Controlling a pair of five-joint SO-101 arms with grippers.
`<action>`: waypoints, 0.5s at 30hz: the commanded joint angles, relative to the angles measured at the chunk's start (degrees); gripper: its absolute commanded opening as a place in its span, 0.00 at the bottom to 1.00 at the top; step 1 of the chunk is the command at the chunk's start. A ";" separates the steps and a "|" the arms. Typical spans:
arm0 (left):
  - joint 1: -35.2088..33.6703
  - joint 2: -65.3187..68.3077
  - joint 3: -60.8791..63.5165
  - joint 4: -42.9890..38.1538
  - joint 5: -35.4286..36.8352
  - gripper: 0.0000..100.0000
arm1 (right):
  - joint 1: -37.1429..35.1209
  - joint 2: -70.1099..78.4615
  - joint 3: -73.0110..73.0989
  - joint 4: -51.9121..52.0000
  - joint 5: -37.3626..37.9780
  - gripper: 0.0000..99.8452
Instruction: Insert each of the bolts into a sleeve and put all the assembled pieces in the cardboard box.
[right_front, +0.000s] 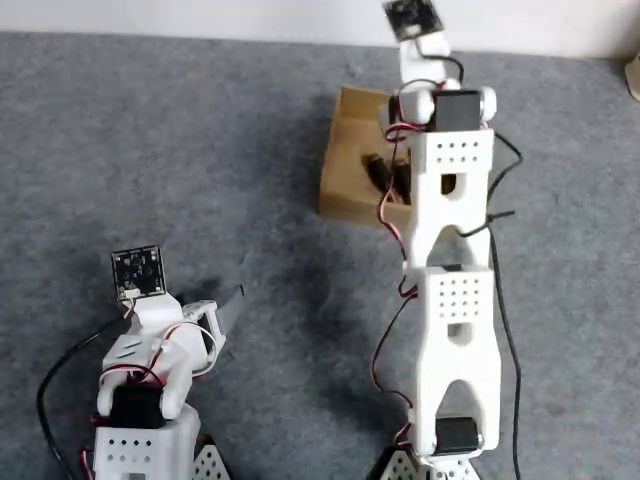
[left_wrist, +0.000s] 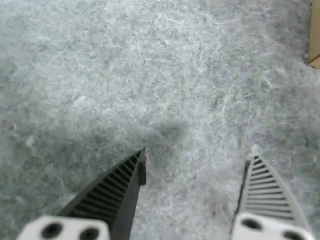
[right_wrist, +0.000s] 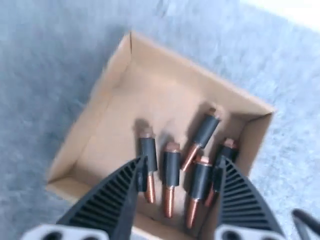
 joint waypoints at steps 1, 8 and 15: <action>-0.48 0.04 1.19 -0.70 -0.18 0.30 | -0.48 -8.66 -6.99 1.54 -2.20 0.19; 0.57 -0.04 1.19 -0.70 -0.18 0.30 | -0.66 -20.53 -6.20 1.63 -2.29 0.19; 1.63 0.04 1.19 -0.70 -0.18 0.30 | -0.66 -44.18 19.03 1.54 -2.29 0.19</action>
